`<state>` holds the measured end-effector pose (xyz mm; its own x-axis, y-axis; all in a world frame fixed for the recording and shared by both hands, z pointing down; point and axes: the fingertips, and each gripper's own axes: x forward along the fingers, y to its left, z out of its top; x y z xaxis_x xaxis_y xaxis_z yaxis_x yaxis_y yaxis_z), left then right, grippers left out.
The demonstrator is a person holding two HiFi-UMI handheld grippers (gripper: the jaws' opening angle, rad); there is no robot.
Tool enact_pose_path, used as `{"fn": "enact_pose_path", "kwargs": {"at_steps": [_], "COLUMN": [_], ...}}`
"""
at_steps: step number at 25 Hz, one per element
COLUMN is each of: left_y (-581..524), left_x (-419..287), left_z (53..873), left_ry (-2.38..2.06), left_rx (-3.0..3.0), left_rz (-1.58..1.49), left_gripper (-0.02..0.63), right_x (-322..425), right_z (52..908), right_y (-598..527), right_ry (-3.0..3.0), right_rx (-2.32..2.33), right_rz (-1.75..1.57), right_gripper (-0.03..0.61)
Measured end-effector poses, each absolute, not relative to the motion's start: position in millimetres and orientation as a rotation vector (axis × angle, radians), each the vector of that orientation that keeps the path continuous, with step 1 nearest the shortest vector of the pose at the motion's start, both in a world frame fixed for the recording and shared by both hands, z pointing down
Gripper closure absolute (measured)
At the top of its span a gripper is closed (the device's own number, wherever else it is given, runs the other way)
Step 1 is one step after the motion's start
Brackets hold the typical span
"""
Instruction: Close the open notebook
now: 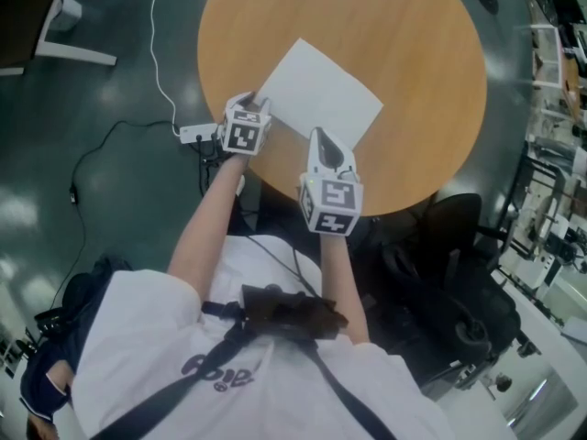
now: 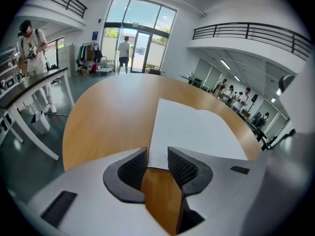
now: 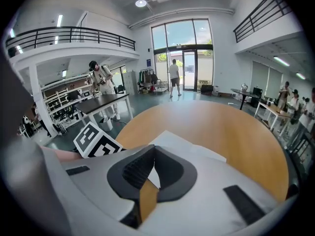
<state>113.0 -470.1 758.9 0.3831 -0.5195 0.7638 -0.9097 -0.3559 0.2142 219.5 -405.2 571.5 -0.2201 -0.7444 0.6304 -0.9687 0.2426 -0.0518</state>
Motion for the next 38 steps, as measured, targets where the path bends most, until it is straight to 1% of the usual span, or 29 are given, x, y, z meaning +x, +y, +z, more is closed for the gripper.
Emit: {"fn": "enact_pose_path", "kwargs": {"at_steps": [4,17,24,32,38], "left_y": [-471,-479,-469,-456,-427], "left_x": [110,108,118,147,181], "left_z": [761,733,700,657,629], "left_ry": [-1.26,-1.259,-1.238,-1.147,-1.047], "left_rx": [1.988,1.964,2.036,2.156,2.287], "left_rz": [0.838,0.702,0.609,0.529,0.552], "left_gripper": [0.507,0.568,0.575,0.578,0.581], "right_x": [221,222,237,261,280], "right_z": [572,574,572,557,539], "right_y": [-404,-399,-395,-388,-370], "right_ry": [-2.048,-2.056,-2.041,-2.023,-2.012], "right_rx": [1.567,1.617,1.688,1.824,1.939], "right_rz": [0.636,0.708,0.723,0.717,0.695], "right_gripper": [0.555,0.555,0.555,0.555,0.555]}}
